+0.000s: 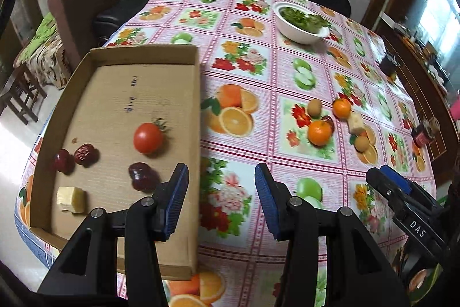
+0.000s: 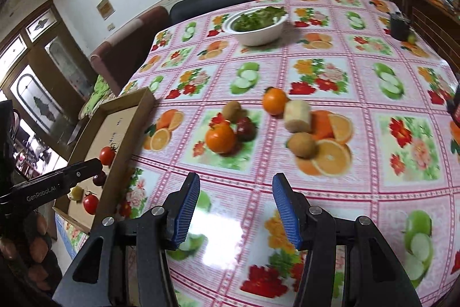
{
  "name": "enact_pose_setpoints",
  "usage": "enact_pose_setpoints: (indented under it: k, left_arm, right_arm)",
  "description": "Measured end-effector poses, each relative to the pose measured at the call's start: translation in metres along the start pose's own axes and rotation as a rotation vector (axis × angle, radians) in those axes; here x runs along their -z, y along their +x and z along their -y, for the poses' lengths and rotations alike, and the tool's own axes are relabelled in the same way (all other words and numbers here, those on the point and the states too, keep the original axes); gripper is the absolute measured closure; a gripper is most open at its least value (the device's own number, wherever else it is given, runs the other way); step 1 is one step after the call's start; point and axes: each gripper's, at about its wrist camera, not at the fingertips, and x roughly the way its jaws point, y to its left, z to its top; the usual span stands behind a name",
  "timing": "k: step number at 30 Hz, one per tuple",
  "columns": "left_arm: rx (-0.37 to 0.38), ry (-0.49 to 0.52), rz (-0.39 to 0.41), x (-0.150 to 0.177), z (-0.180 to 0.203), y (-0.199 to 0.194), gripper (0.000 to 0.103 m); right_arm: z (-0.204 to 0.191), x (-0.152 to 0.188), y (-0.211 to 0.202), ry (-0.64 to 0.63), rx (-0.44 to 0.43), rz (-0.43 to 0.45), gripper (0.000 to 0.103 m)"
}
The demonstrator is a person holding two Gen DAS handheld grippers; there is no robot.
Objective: Organize fruits
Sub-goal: 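Move both tools back toward the loose fruits on the tablecloth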
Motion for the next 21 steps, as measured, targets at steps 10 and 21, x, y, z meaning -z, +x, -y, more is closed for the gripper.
enact_pose_setpoints:
  k: [10, 21]
  left_arm:
    - [-0.03, 0.052, -0.007, 0.006, 0.029, 0.003, 0.053]
    - [-0.005, 0.099, -0.047, 0.009, 0.056, 0.017, 0.052]
  right_arm:
    - [0.022, 0.008, -0.012, 0.034, 0.027, 0.013, 0.048]
    - [0.048, 0.01, -0.014, 0.082, 0.056, 0.015, 0.048]
